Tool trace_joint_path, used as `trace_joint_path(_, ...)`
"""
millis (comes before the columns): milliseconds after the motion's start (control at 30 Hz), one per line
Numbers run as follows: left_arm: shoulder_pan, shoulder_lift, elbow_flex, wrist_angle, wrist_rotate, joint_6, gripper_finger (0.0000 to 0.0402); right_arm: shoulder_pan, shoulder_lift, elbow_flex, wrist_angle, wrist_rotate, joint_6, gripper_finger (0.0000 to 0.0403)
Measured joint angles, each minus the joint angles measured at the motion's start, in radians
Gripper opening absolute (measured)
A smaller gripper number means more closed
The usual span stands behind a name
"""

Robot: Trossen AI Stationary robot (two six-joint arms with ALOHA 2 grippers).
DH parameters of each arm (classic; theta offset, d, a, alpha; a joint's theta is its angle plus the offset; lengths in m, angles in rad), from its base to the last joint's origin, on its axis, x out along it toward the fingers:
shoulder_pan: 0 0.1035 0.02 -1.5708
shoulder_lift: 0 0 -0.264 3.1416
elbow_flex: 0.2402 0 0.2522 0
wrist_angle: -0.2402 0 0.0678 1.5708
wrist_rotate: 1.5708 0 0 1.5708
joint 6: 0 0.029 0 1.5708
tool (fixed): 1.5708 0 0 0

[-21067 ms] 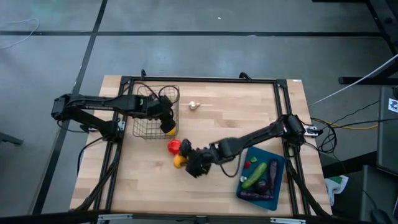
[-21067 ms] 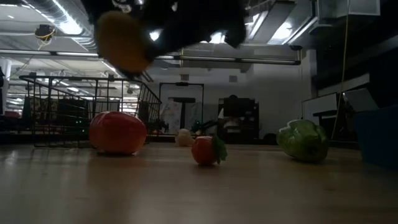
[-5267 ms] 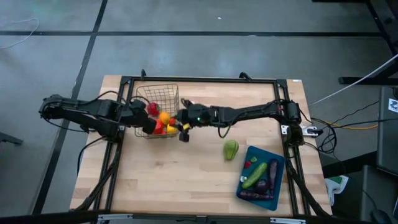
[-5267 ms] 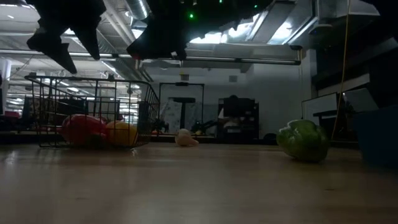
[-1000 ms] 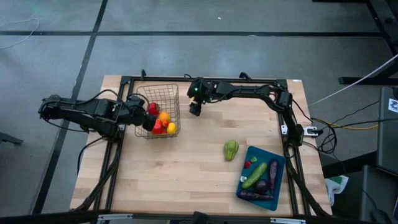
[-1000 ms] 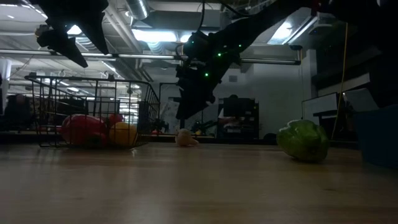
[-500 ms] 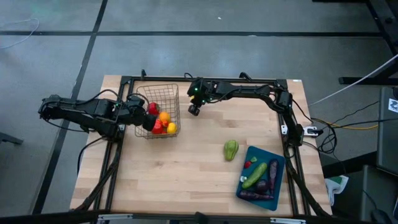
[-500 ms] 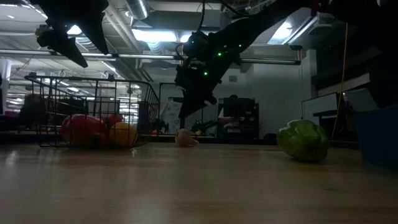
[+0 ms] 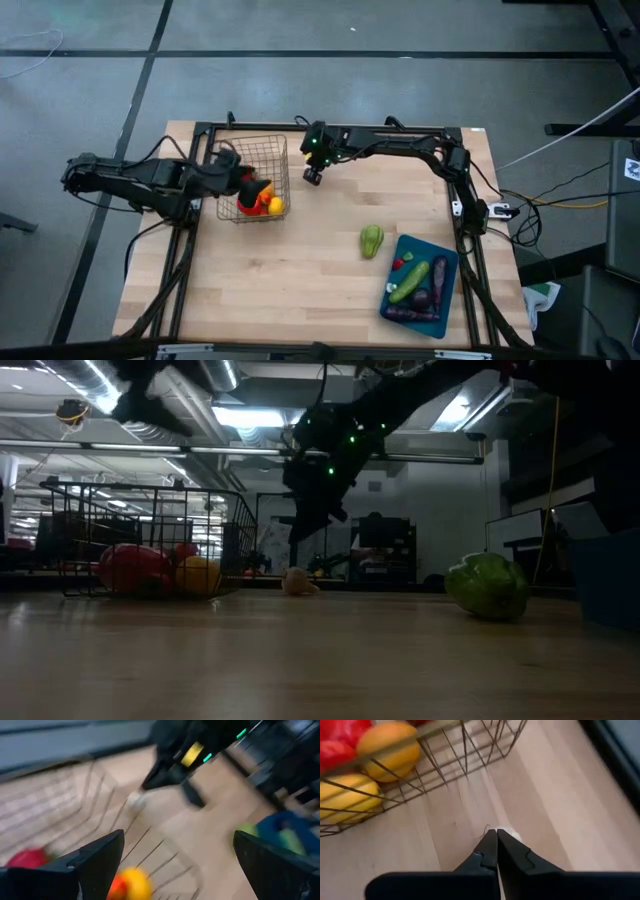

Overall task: Sort produce into baskets
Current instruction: Put the white garlic into the blue bin

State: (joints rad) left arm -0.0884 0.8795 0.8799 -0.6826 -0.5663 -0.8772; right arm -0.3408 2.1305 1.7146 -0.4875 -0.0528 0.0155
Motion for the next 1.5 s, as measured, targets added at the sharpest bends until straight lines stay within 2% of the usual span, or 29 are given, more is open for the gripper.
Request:
trace_joint_path(267,0.084,0.051,0.01,0.298,0.027,0.193,0.037,0.001,-0.002,0.227,-0.247,0.035,-0.097,0.0003)
trace_joint_path(467,0.159,0.173,0.092,0.299,0.141,0.233,0.037,0.001,-0.005,0.469,-0.457,0.049,-0.154,0.0003)
trace_joint_path(633,0.196,0.259,0.136,0.297,0.247,0.238,0.037,0.021,-0.032,0.644,-0.632,0.142,-0.192,0.0002)
trace_joint_path(800,0.217,0.313,0.149,0.298,0.279,0.245,0.037,0.059,-0.2,0.597,-0.709,0.267,-0.205,0.0001)
trace_joint_path(1067,0.263,0.455,0.231,0.297,0.312,0.307,0.037,0.18,-0.408,0.596,-0.807,0.308,-0.145,0.0001)
trace_joint_path(1167,0.287,0.541,0.297,0.285,0.334,0.343,0.037,0.238,-0.454,0.596,-0.856,0.307,-0.112,0.0001)
trace_joint_path(1267,0.311,0.634,0.394,0.205,0.343,0.386,0.037,0.303,-0.472,0.595,-0.931,0.331,-0.079,0.0001)
trace_joint_path(1400,0.347,0.76,0.534,0.062,0.345,0.435,0.037,0.39,-0.474,0.593,-1.022,0.428,-0.019,0.0001)
trace_joint_path(1500,0.376,0.844,0.624,-0.037,0.346,0.467,0.037,0.442,-0.482,0.542,-1.045,0.495,0.021,0.0001)
